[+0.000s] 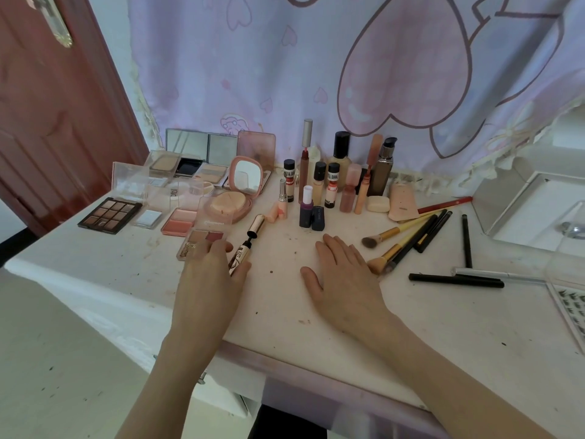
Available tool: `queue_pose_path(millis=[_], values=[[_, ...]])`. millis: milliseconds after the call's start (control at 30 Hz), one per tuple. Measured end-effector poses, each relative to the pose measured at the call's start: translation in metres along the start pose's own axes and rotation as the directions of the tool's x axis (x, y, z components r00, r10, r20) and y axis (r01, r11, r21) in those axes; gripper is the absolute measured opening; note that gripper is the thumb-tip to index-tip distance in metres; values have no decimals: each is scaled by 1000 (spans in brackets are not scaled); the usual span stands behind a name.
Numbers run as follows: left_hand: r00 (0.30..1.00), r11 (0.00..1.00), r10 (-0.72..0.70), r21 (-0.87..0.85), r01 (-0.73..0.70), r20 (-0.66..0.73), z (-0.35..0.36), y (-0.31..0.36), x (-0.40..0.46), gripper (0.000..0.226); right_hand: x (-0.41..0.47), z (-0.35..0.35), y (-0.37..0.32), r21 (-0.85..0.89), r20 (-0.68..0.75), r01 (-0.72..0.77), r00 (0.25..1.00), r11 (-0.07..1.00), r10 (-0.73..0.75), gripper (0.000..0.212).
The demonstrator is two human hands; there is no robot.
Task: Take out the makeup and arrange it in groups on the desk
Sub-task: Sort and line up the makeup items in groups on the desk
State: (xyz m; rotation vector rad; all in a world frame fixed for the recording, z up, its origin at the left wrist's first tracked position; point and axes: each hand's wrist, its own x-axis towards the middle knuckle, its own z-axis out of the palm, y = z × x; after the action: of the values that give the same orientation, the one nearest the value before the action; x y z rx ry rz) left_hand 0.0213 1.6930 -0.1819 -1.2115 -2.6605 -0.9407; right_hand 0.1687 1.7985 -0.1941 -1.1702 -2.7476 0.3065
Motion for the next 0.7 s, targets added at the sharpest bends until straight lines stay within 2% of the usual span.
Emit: queue_pose_path(millis=[133,200,300,367,500,600,700], values=[[978,982,189,42,-186,-93,4,8,-2,33,0,-1,1,27,7,6,1000,1000,-6,58],[962,965,261,25,-260,-82,5,18,-3,34,0,-7,2,128,-6,0,1000,992,1,52],[921,921,388,-14,-389,-35,11,36,-6,36,-7,-25,16,308,-123,-7,991,951,47,39],[875,875,484,-33,-483,6,18,53,-9,34,-16,-39,36,339,-249,37,967,940,52,30],[774,782,623,-101,-615,113,40,98,-19,34,-40,-61,92,296,-452,62,888,953,83,16],[687,707,706,-121,-696,172,58,134,-25,36,-58,-67,132,235,-447,-58,880,970,161,17],[625,643,757,-51,-764,190,72,166,-27,32,-70,-66,164,128,-422,-181,880,975,219,22]])
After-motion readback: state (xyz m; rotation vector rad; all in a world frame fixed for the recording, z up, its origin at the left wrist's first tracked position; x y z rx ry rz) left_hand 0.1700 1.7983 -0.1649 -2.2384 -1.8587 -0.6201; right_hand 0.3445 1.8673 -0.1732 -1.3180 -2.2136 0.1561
